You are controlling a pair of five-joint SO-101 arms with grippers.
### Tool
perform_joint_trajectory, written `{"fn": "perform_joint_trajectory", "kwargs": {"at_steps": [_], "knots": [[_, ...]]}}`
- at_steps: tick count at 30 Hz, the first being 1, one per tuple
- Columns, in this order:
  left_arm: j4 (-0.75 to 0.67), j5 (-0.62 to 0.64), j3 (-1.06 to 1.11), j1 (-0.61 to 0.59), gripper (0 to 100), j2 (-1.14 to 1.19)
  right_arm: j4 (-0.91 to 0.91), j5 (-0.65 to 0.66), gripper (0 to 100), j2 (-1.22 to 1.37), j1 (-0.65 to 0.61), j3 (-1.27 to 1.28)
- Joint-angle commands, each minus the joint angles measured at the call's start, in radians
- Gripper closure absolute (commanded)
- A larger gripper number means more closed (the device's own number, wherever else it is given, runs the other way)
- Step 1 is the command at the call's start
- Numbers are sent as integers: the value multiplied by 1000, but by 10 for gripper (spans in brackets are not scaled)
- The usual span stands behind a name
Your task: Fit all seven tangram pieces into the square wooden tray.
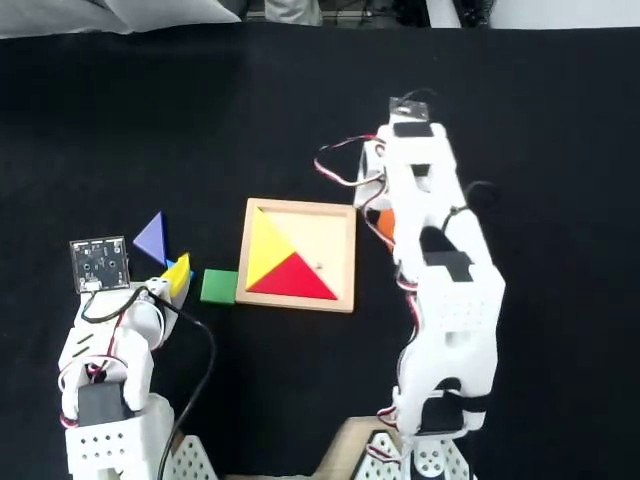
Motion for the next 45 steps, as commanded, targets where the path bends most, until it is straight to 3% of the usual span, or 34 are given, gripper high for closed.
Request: {"fn": "perform_joint_trajectory", "kwargs": {"at_steps": [1, 5, 16, 31, 42, 45], "knots": [[5, -6, 16, -2, 697, -11, 46, -2, 886, 1, 23, -84], [5, -6, 16, -2, 697, -11, 75, 0, 986, -1, 32, -101], [5, -6, 16, -2, 697, -11, 183, 0, 988, -35, 31, -110], [5, -6, 16, -2, 697, -11, 417, 180, 988, -503, -100, -99], [5, -6, 16, -4, 697, -8, 417, 158, 987, -562, -241, 120], [5, -6, 16, -4, 697, -8, 324, 137, 988, -564, -265, 239]]}}
